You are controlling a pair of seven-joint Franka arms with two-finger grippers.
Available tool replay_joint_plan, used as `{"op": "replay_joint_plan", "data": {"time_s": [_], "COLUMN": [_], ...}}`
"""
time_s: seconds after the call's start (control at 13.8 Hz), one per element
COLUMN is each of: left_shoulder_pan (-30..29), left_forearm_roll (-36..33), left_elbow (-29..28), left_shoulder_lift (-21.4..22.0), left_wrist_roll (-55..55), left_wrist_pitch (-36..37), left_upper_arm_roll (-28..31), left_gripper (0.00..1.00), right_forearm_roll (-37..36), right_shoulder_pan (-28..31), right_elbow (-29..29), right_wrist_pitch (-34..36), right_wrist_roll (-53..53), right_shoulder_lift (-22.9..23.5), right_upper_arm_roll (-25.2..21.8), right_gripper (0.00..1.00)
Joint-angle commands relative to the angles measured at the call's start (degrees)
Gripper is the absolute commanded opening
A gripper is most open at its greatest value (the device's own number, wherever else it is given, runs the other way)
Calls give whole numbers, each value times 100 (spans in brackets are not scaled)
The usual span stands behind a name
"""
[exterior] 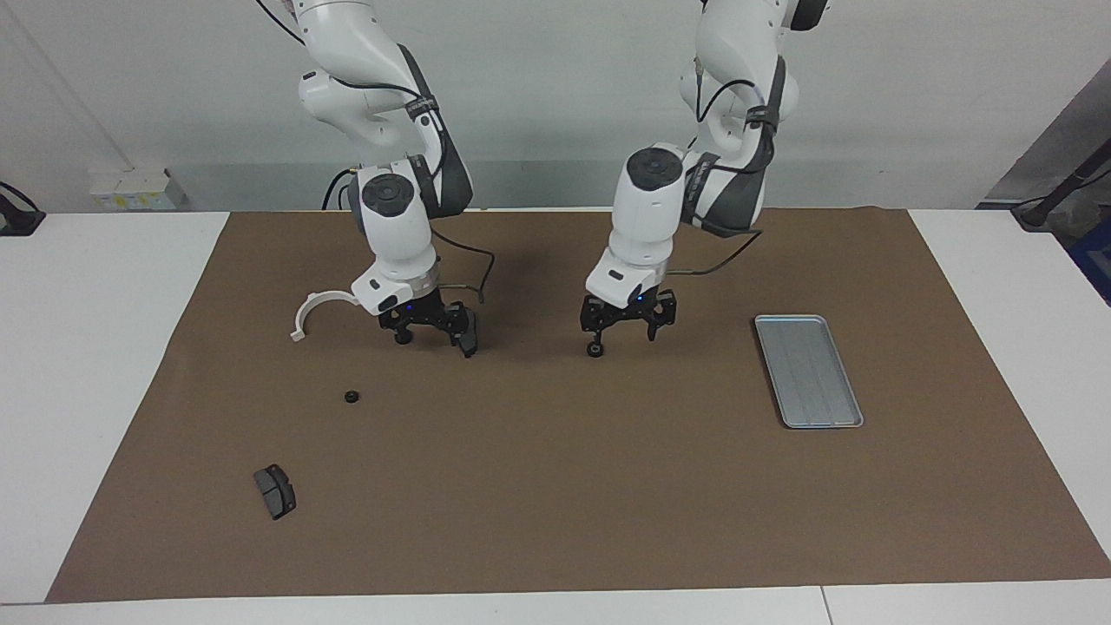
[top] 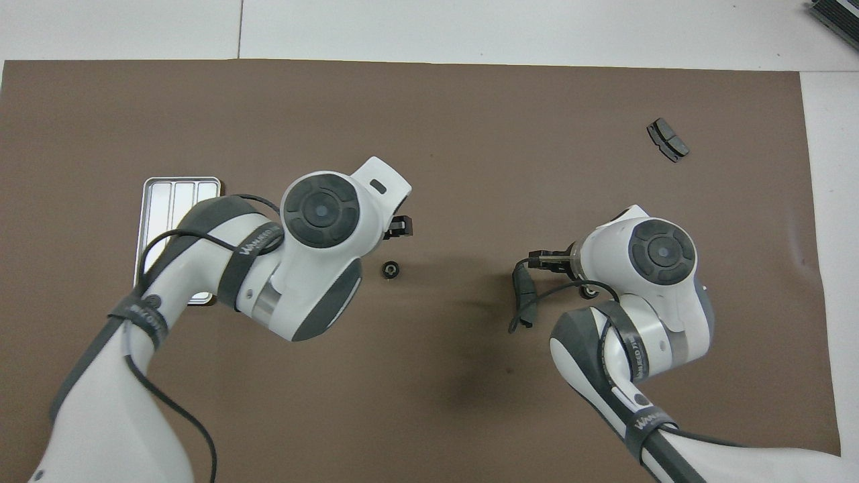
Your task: Pick bearing gear from pile to tray
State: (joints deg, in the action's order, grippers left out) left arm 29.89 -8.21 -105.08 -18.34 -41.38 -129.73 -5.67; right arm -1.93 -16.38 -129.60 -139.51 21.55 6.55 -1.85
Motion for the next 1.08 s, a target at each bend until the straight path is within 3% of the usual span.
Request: {"op": "replay_joint_plan", "data": {"time_s": [0.0, 0.29, 0.36, 0.51, 0.58, 0.72, 0.79, 0.87, 1.01], "left_shoulder_pan": [158, 211, 211, 211, 228, 228, 237, 237, 237], "left_forearm_roll": [-252, -252, -252, -243, -243, -225, -225, -217, -217], "left_elbow": [-82, -714, -854, -926, -961, -1040, -1075, -1093, -1111], "left_shoulder_lift": [-258, -162, -144, -135, -135, -100, -91, -82, -74], "left_wrist_roll": [-327, -327, -318, -353, -353, -379, -379, -379, -388], "left_wrist_pitch": [-368, -824, -921, -1053, -1089, -1089, -1081, -1080, -1054], "left_upper_arm_roll": [101, 83, 83, 75, 66, 57, 48, 31, 4], "left_gripper": [100, 100, 100, 90, 84, 69, 58, 50, 46], "right_forearm_roll": [-36, -1, -1, -1, -1, -1, -1, -1, 8], "right_shoulder_pan": [363, 373, 373, 372, 373, 364, 364, 372, 373], "right_elbow": [-443, -654, -750, -848, -857, -857, -857, -848, -796], "right_wrist_pitch": [-243, -349, -349, -296, -287, -261, -261, -261, -261], "right_wrist_roll": [-379, -371, -371, -362, -371, -379, -406, -458, -406], "right_shoulder_lift": [-225, -268, -295, -356, -356, -365, -365, -365, -365], "right_upper_arm_roll": [88, 88, 88, 88, 88, 88, 88, 88, 88], "right_gripper": [100, 100, 96, 88, 78, 24, 10, 0, 0]}}
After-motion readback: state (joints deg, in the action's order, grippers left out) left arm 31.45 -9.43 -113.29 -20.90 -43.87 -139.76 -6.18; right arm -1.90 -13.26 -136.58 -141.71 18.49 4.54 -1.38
